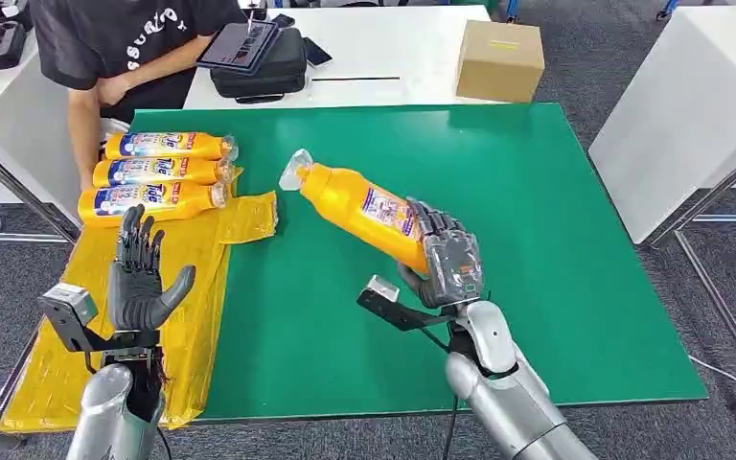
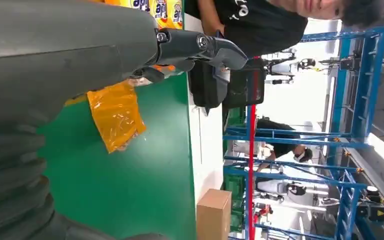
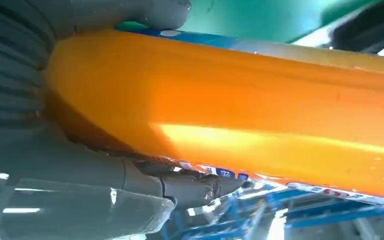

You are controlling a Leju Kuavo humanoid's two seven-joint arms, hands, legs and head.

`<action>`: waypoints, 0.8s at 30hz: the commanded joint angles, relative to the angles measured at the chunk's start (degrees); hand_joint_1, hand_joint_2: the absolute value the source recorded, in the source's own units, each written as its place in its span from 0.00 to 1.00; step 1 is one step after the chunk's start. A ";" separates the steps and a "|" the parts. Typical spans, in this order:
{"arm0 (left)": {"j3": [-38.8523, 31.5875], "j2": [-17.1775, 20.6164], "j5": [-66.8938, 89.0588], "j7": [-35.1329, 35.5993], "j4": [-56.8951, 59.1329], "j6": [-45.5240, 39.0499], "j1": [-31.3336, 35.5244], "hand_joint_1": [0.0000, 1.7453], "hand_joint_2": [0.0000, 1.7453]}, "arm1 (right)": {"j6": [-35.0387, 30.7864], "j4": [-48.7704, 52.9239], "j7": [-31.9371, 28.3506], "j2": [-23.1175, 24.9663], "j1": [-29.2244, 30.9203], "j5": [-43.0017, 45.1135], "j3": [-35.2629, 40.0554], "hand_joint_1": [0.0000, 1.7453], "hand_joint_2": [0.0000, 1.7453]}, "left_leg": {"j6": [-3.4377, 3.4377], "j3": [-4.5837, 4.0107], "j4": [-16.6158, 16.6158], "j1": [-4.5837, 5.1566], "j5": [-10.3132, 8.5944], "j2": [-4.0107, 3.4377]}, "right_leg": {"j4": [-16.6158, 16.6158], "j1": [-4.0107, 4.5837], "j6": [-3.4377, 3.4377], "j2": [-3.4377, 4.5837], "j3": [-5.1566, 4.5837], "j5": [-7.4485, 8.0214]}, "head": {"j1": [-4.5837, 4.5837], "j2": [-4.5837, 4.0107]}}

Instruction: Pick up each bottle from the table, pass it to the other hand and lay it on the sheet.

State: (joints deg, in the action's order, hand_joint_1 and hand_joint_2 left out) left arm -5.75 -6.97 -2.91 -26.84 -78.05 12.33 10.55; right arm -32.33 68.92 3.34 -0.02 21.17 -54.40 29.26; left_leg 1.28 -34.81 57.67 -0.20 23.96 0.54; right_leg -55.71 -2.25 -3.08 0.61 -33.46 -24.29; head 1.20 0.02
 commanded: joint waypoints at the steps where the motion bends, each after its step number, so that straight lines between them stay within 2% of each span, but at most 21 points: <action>1: 4.06 1.58 -2.24 3.51 0.13 3.79 1.18 0.00 1.00 | 15.14 -3.98 -17.71 5.79 0.11 31.67 -11.55 1.00 1.00 | -0.10 0.14 0.00 -0.05 0.07 0.01 | 0.00 0.08 0.26 -0.10 0.15 -0.08 | 0.04 -0.02; 2: 5.29 2.13 -1.69 3.70 0.41 4.38 1.82 0.00 1.00 | 20.12 -5.54 -21.60 6.22 0.58 37.51 -12.51 1.00 1.00 | -0.09 0.13 0.00 -0.05 0.06 -0.02 | 0.01 0.08 0.23 -0.06 0.14 -0.06 | 0.00 0.00; 5: 9.33 2.77 -1.77 7.43 -0.31 7.47 2.73 0.00 1.00 | 21.52 -10.43 -26.79 8.15 2.03 39.82 -12.48 1.00 1.00 | -0.08 0.13 0.00 -0.06 0.05 0.00 | 0.01 0.09 0.22 -0.07 0.14 -0.05 | 0.00 0.00; 10: 13.73 2.74 -2.97 12.01 -2.37 8.54 3.53 0.00 1.00 | 19.43 -14.30 -29.04 10.50 4.42 38.81 -10.70 1.00 1.00 | -0.09 0.11 0.06 -0.08 0.09 -0.09 | -0.03 0.11 0.28 -0.03 0.11 -0.06 | 0.02 -0.02; 17: 21.34 3.69 -3.96 13.52 -4.14 8.92 6.35 0.00 1.00 | 26.20 -19.80 -32.86 12.15 7.80 45.56 -9.63 1.00 1.00 | -0.09 -0.03 0.05 -0.08 0.03 -0.02 | -0.04 0.10 0.24 -0.07 0.00 -0.03 | 0.00 -0.02; 24: 24.86 3.39 -3.68 14.35 -3.80 8.42 8.56 0.00 1.00 | 29.74 -25.76 -35.15 13.37 11.67 48.51 -8.64 1.00 1.00 | -0.06 -0.04 0.02 -0.03 0.03 -0.08 | -0.04 0.05 0.17 0.00 -0.03 -0.02 | 0.00 -0.02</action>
State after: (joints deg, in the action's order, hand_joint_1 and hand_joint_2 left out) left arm 13.09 -6.29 -6.80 -13.20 -82.97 21.18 15.15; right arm -4.68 54.08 -29.99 11.89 25.54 -8.46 19.47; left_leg 1.28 -34.93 57.67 -0.22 23.95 0.54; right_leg -55.74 -2.24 -3.08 0.60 -33.55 -24.29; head 1.20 0.00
